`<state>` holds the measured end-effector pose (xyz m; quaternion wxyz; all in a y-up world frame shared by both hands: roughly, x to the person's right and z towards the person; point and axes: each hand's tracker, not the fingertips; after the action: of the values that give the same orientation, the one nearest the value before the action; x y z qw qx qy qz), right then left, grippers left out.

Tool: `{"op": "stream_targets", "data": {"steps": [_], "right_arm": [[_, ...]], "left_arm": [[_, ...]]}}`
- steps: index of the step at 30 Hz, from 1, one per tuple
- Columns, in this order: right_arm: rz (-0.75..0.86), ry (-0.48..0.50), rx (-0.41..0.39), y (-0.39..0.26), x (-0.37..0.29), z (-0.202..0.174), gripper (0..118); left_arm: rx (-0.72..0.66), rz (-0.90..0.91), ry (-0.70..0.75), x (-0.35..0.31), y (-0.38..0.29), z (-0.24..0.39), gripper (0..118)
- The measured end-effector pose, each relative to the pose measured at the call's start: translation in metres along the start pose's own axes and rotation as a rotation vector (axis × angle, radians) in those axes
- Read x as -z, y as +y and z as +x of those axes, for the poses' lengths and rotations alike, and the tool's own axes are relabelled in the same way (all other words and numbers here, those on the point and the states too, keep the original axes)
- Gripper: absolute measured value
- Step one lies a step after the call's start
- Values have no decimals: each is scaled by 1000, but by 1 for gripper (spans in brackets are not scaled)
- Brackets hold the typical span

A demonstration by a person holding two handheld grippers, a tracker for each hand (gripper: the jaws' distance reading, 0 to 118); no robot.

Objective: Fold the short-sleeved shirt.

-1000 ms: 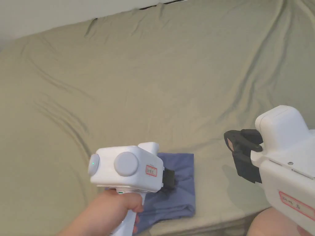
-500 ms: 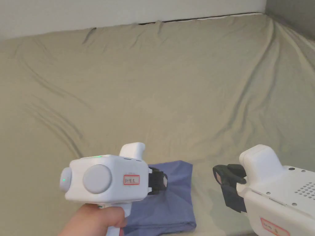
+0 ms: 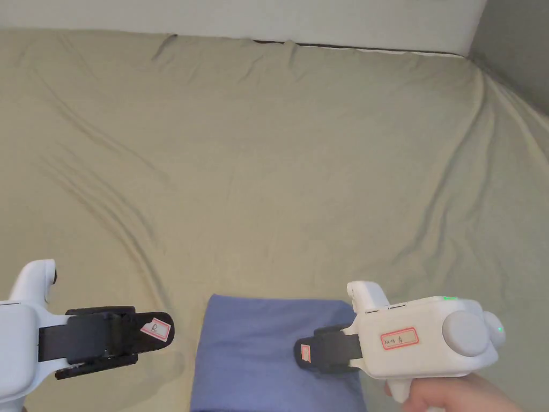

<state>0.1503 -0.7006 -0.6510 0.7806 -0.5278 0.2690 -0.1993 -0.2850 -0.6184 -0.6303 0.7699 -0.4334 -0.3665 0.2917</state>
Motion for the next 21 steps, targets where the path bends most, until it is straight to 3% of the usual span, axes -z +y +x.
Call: {"op": "stream_targets", "data": {"steps": [1, 2, 3, 5, 8, 14, 17, 18, 20, 21], "right_arm": [[-7, -62, 32, -3, 7, 13, 2], [-42, -33, 73, -7, 14, 31, 2], [8, 155, 144, -10, 9, 47, 2], [-4, 171, 256, -9, 5, 58, 2], [-8, 143, 160, -7, 4, 54, 2], [-12, 134, 146, -6, 4, 53, 2], [-8, 134, 141, -6, 3, 54, 2], [-7, 135, 139, -6, 3, 54, 2], [-8, 139, 139, -5, 4, 55, 2], [-9, 143, 138, -5, 4, 56, 2]], "left_arm": [[-20, -10, -8, -3, 0, -8, 0], [-56, -25, -34, -4, -2, -18, 0], [-78, -26, -47, -4, -4, -22, 0], [-118, -39, -48, -2, -5, -36, 0], [-150, -82, -75, 9, -3, -51, 0], [-202, -203, -220, 66, 3, -96, 0], [-289, -189, -136, 100, 0, -121, 0], [-324, -187, -150, 111, -2, -127, 16], [-365, -235, -201, 130, -7, -133, 75], [-374, -187, -375, 135, -5, -128, 79]]}}
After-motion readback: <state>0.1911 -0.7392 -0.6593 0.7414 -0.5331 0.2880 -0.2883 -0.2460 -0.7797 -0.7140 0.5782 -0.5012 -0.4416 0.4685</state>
